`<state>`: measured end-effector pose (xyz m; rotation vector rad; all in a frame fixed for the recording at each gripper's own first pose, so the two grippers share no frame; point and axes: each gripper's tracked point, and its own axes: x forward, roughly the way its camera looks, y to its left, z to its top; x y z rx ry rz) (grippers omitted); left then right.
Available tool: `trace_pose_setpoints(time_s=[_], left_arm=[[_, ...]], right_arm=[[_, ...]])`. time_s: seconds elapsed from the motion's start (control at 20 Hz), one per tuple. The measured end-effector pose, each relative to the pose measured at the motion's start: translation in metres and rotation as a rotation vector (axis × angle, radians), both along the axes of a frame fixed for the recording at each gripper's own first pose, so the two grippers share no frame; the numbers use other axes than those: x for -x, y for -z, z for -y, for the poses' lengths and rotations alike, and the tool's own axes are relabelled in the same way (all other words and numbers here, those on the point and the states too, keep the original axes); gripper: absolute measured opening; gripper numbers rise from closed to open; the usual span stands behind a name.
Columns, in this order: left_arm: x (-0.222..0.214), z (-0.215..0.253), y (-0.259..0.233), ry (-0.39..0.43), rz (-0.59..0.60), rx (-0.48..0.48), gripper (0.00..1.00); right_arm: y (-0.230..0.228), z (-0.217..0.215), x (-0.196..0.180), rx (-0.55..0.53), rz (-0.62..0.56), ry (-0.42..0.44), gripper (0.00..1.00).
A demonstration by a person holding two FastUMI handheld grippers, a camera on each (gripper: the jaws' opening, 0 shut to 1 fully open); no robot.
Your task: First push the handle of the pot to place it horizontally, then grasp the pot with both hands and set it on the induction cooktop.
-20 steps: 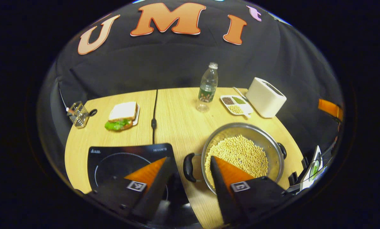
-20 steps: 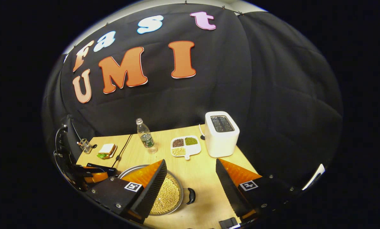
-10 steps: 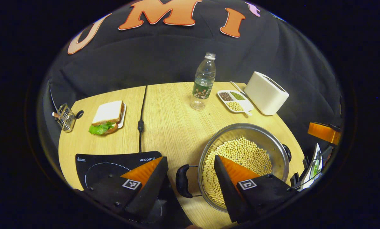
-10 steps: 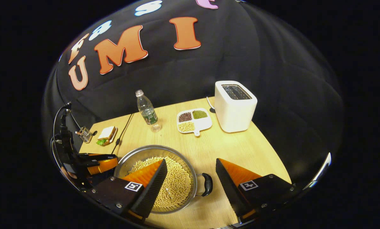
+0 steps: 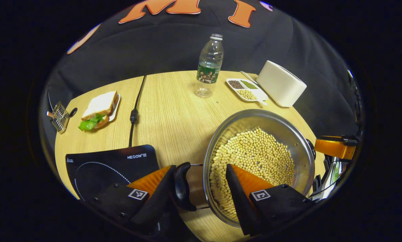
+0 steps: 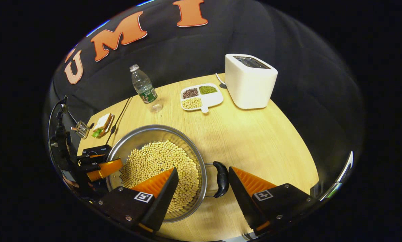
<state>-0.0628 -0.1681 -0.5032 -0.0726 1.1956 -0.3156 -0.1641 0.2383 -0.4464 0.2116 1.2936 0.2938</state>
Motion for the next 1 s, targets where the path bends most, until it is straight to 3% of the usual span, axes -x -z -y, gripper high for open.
trace_pose_setpoints(time_s=[0.05, 0.25, 0.35, 0.5, 0.55, 0.7, 0.85, 1.0], left_arm=[[0.003, -0.001, 0.002, 0.001, -0.007, -0.003, 0.93], [0.007, -0.001, 0.007, 0.001, -0.008, -0.011, 0.89], [0.010, 0.000, 0.010, -0.010, -0.010, -0.009, 0.82], [0.016, 0.001, 0.018, 0.018, -0.002, -0.038, 0.81], [0.017, 0.001, 0.021, 0.028, -0.001, -0.053, 0.85], [0.020, -0.001, 0.033, 0.028, -0.009, -0.071, 0.81], [0.016, 0.001, 0.032, -0.025, 0.012, -0.030, 0.79], [0.018, -0.003, 0.027, -0.058, 0.014, -0.025, 0.70]], right_arm=[[0.003, 0.000, 0.002, 0.002, -0.019, -0.001, 0.92], [0.022, 0.008, 0.003, 0.065, -0.014, -0.020, 0.87], [0.032, 0.007, 0.011, 0.075, -0.047, -0.024, 0.84], [0.042, 0.014, 0.016, 0.103, -0.060, -0.014, 0.84], [0.044, 0.016, 0.015, 0.116, -0.056, -0.012, 0.82], [0.049, 0.022, 0.017, 0.136, -0.071, -0.011, 0.74], [0.050, 0.021, 0.015, 0.112, -0.087, 0.014, 0.65], [0.050, 0.018, 0.015, 0.106, -0.103, 0.020, 0.59]])
